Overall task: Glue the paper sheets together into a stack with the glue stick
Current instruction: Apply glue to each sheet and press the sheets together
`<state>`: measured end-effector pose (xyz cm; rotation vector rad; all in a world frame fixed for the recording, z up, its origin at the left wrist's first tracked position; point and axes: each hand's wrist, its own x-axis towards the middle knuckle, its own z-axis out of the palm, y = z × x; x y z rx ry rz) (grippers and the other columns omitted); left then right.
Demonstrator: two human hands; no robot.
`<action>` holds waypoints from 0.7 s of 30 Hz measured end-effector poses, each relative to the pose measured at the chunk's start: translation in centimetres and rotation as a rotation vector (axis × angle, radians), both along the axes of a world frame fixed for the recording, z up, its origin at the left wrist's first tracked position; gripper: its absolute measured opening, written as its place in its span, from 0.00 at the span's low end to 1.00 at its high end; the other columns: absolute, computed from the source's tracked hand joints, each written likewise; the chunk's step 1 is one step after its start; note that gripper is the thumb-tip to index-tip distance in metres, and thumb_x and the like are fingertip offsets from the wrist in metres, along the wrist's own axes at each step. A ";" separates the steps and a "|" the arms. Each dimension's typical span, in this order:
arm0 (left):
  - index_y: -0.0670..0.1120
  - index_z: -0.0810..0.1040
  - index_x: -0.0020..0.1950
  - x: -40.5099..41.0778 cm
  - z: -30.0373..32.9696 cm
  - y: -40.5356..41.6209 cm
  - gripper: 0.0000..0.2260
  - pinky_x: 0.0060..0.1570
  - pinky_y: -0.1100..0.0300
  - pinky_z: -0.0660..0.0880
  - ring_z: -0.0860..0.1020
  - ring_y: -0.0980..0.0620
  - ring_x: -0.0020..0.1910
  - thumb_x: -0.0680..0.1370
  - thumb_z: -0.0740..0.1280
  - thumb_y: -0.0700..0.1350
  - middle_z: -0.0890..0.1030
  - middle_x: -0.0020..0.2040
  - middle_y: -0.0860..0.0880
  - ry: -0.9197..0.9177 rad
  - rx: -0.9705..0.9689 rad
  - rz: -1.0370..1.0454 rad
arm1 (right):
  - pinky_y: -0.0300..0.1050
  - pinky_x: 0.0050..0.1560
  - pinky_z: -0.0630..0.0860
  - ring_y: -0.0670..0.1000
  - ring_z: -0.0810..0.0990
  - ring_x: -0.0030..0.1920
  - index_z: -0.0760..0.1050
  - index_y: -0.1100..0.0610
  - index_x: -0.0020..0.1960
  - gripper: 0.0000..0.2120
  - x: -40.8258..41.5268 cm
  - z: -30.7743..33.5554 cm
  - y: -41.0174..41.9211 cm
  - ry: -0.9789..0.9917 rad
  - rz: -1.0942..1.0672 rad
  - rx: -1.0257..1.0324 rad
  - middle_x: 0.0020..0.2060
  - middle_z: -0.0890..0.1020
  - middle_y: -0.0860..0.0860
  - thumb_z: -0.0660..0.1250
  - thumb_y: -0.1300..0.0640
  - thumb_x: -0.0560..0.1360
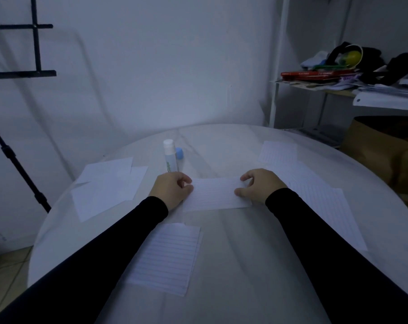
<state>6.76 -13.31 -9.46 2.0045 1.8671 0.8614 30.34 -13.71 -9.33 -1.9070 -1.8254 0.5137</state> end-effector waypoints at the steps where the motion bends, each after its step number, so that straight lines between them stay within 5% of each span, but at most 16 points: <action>1: 0.47 0.82 0.52 0.0 0.0 -0.1 0.08 0.43 0.70 0.63 0.74 0.54 0.44 0.75 0.70 0.47 0.77 0.45 0.50 0.040 0.023 -0.007 | 0.43 0.56 0.73 0.51 0.77 0.55 0.76 0.51 0.59 0.22 0.0 0.1 -0.1 -0.020 0.000 -0.004 0.55 0.79 0.51 0.73 0.46 0.67; 4: 0.46 0.81 0.54 0.2 0.2 -0.2 0.09 0.48 0.69 0.62 0.72 0.53 0.47 0.76 0.69 0.47 0.72 0.49 0.48 0.140 0.104 -0.028 | 0.47 0.59 0.72 0.53 0.75 0.58 0.76 0.50 0.61 0.22 -0.4 0.7 -0.5 -0.097 0.007 0.071 0.58 0.75 0.52 0.71 0.45 0.69; 8: 0.46 0.80 0.59 1.6 1.0 -0.7 0.13 0.54 0.65 0.65 0.77 0.49 0.54 0.79 0.64 0.49 0.78 0.54 0.47 0.247 0.193 -0.164 | 0.51 0.66 0.62 0.51 0.65 0.69 0.70 0.48 0.68 0.21 -2.6 1.1 -1.1 -0.200 0.190 0.245 0.69 0.67 0.48 0.63 0.46 0.76; 12: 0.48 0.72 0.69 3.2 1.0 -1.2 0.21 0.67 0.59 0.64 0.71 0.49 0.68 0.80 0.57 0.55 0.73 0.69 0.49 0.418 0.062 -0.319 | 0.61 0.70 0.55 0.48 0.53 0.75 0.57 0.49 0.75 0.23 -4.6 0.4 -1.3 -0.465 0.406 0.069 0.76 0.55 0.43 0.50 0.45 0.81; 17: 0.52 0.58 0.77 2.8 1.4 -1.1 0.24 0.72 0.52 0.59 0.60 0.51 0.75 0.82 0.52 0.58 0.57 0.78 0.54 0.613 -0.206 -0.297 | 0.63 0.73 0.46 0.47 0.47 0.77 0.48 0.50 0.77 0.27 -3.5 0.3 -1.2 -0.463 0.383 -0.144 0.77 0.48 0.44 0.46 0.43 0.81; 21: 0.48 0.56 0.77 1.6 1.5 -0.9 0.25 0.72 0.51 0.59 0.59 0.50 0.75 0.83 0.51 0.56 0.55 0.78 0.52 0.603 -0.245 -0.277 | 0.64 0.72 0.42 0.46 0.46 0.77 0.46 0.52 0.78 0.29 -2.7 0.5 -1.1 -0.475 0.341 -0.183 0.77 0.46 0.45 0.46 0.42 0.81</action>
